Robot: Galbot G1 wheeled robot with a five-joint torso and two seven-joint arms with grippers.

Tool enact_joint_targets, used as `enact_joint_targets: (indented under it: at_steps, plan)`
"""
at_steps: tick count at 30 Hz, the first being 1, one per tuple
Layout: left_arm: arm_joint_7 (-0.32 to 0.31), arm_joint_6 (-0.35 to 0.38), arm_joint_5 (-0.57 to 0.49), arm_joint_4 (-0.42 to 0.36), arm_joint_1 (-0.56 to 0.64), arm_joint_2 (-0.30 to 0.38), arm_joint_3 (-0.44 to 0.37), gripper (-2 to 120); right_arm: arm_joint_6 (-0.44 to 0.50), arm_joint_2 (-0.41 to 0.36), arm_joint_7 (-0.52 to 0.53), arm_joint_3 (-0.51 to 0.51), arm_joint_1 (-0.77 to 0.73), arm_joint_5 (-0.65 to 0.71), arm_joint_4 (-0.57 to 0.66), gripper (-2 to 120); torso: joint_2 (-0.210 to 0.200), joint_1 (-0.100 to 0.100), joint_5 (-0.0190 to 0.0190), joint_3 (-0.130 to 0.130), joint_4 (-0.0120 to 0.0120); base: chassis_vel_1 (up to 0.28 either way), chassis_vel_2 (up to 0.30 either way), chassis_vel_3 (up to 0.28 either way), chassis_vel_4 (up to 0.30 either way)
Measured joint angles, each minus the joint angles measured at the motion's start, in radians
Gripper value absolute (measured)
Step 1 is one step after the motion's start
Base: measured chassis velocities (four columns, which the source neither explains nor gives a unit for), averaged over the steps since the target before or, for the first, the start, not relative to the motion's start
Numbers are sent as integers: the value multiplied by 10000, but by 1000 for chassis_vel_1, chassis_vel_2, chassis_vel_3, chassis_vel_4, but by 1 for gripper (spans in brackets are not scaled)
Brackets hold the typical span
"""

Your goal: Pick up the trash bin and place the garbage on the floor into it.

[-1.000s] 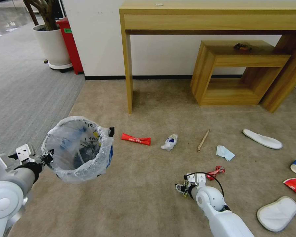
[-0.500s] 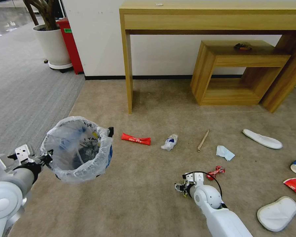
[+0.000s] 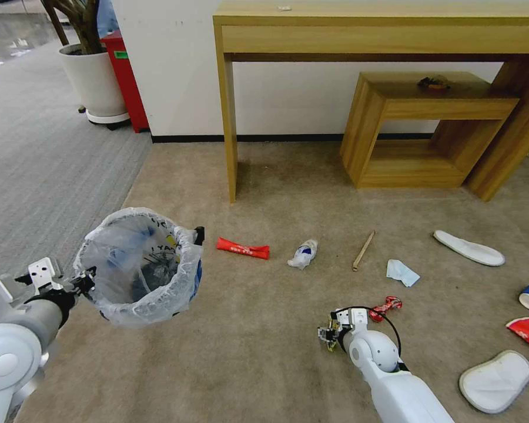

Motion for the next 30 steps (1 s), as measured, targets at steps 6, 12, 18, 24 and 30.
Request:
enact_joint_targets:
  at_steps: [6, 12, 18, 24, 30]
  plan:
    - [-5, 0, 14, 0, -2, 10, -1, 0, 124, 12, -70, -41, 5, -63, -9, 24, 0, 0, 0, 0, 0, 0, 0, 0, 0]
    - [-7, 0, 49, 5, -24, 6, 37, 0, 194, 9, -105, -41, 2, -116, -38, 7, 0, 0, 0, 0, 0, 0, 0, 0, 0]
    - [-8, 0, 71, 7, -38, -14, 89, 0, 237, -15, -108, -11, -39, -142, -39, 0, 0, 0, 0, 0, 0, 0, 0, 0, 0]
    - [-8, 0, 114, -17, -44, -42, 175, 0, 348, -40, -109, 19, -107, -201, -7, 0, 0, 0, 0, 0, 0, 0, 0, 0, 0]
    - [-9, 0, 186, -36, -20, -56, 244, 0, 882, -195, -117, 37, -247, -316, 218, 0, 0, 0, 0, 0, 0, 0, 0, 0, 0]
